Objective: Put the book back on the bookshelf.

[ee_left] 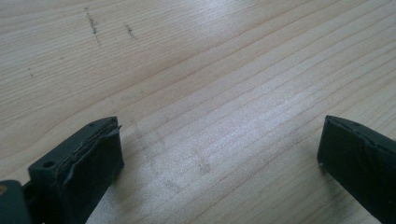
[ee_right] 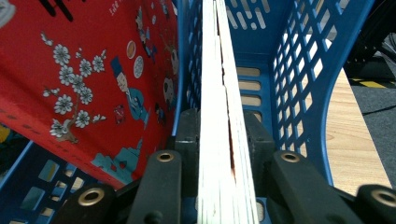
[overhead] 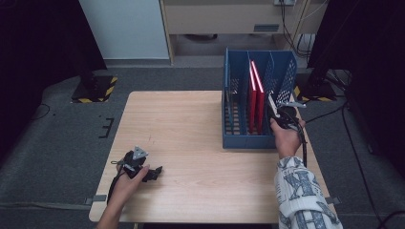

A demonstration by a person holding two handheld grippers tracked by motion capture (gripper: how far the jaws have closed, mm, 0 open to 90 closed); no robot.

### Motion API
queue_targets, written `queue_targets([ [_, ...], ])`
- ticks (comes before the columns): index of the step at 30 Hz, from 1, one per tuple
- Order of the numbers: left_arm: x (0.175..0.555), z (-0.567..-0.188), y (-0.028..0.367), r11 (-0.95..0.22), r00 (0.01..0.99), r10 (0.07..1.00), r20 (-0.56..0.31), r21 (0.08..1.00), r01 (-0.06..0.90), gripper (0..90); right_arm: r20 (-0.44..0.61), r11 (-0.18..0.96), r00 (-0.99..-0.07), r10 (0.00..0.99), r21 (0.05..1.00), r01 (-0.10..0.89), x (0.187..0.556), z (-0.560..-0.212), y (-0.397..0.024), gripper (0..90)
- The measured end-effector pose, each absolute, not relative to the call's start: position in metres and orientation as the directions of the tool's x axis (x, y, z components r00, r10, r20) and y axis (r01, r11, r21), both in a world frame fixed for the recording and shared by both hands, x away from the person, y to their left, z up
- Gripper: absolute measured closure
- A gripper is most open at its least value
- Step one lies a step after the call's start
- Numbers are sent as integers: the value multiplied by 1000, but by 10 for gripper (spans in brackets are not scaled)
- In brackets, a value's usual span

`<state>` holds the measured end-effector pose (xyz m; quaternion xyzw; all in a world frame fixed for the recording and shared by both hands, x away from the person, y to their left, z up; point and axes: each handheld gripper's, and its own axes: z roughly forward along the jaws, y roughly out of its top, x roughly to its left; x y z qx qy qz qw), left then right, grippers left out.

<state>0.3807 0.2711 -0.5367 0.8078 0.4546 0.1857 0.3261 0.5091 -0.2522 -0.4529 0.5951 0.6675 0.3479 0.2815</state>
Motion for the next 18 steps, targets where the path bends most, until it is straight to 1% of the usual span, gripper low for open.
queue_targets([
  [4,381,-537,271,-374,518,855,4,696,613,0,59,30,-133,989,812,584,507,-452,-252,661],
  [7,381,-537,271,-375,519,855,4,696,613,0,67,24,-143,987,833,553,505,-449,-253,653],
  [10,381,-537,271,-375,519,855,3,696,613,0,72,19,-144,987,835,550,504,-448,-254,655],
  [13,381,-537,271,-375,519,855,4,696,613,0,63,22,-138,988,840,542,503,-447,-253,692],
  [18,381,-537,271,-375,519,855,3,696,613,0,54,24,-131,990,846,533,503,-446,-253,727],
])
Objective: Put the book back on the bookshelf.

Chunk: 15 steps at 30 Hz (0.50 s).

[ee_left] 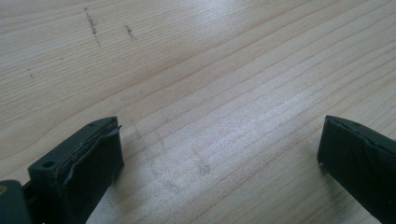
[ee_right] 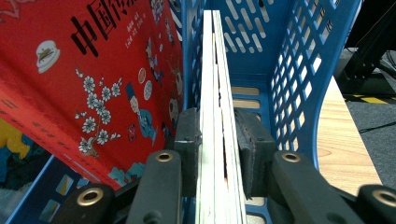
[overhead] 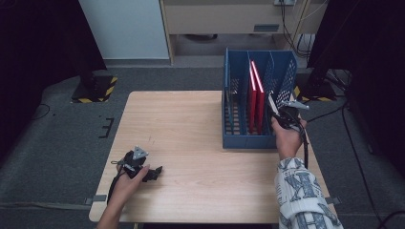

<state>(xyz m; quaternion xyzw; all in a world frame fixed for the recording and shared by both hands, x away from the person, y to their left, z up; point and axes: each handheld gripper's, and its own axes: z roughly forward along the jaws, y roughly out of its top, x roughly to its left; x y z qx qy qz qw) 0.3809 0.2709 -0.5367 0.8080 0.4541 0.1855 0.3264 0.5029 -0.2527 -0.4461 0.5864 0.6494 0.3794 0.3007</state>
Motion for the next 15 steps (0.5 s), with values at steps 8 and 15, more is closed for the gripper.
queue_targets([
  [8,381,-537,271,-375,520,854,4,696,612,0,10,50,-110,994,849,526,503,-446,-251,757],
  [15,381,-537,271,-376,520,854,4,696,612,0,-11,53,-83,997,849,526,512,-446,-255,757],
])
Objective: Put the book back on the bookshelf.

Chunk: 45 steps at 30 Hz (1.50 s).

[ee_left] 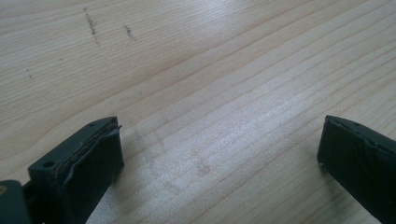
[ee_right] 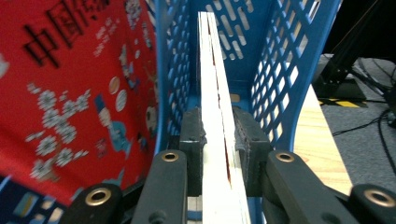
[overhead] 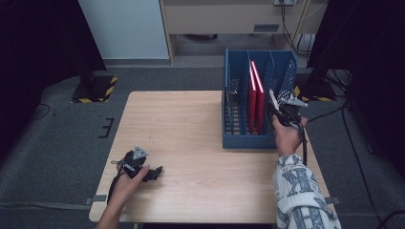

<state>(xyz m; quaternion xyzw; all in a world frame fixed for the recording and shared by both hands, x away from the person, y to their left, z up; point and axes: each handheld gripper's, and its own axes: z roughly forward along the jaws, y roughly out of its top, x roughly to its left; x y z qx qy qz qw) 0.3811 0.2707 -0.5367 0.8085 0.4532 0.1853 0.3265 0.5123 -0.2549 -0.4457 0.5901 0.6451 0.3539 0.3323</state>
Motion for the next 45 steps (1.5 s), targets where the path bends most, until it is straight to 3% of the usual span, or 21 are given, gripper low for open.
queue_targets([
  [5,381,-537,271,-376,520,854,4,696,612,0,-8,48,-78,997,849,526,517,-446,-255,752],
  [8,381,-537,271,-377,521,853,4,696,611,0,7,36,-82,997,858,513,515,-446,-255,682],
  [18,381,-537,270,-377,521,853,4,696,611,0,98,-23,-131,987,876,481,501,-443,-258,703],
  [45,382,-537,270,-377,522,853,4,696,611,0,135,-28,-193,972,881,473,495,-442,-252,639],
])
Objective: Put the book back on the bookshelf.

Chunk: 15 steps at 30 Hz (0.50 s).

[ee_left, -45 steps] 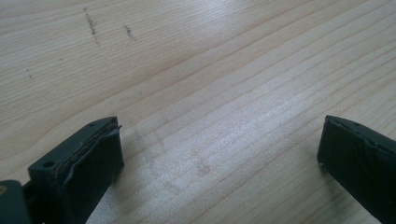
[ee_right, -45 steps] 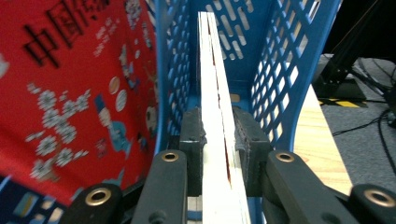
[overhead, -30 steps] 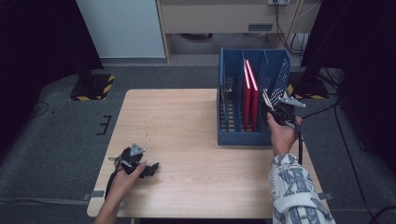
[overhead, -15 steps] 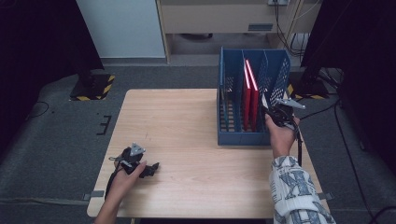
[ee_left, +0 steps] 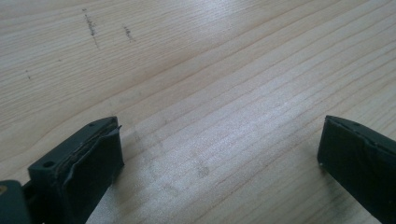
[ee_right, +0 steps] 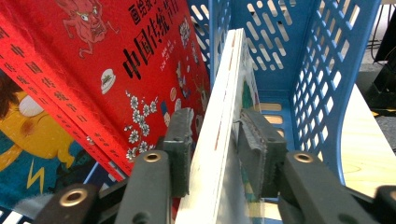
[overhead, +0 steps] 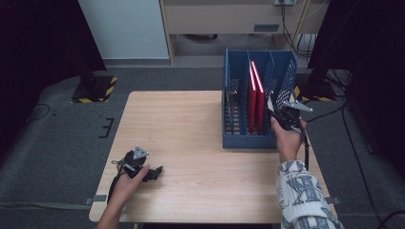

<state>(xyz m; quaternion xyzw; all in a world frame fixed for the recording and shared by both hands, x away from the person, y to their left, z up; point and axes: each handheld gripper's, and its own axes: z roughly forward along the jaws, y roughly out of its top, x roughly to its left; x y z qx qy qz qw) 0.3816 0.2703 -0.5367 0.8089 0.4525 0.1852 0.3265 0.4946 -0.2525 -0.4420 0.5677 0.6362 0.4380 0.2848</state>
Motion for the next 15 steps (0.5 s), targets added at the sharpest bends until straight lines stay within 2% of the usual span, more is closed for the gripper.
queue_targets([
  [8,382,-537,270,-377,522,853,4,696,611,0,136,-34,-185,973,883,469,491,-442,-255,583],
  [15,382,-537,270,-375,521,854,3,697,611,0,148,-53,-174,974,887,459,487,-439,-258,480],
])
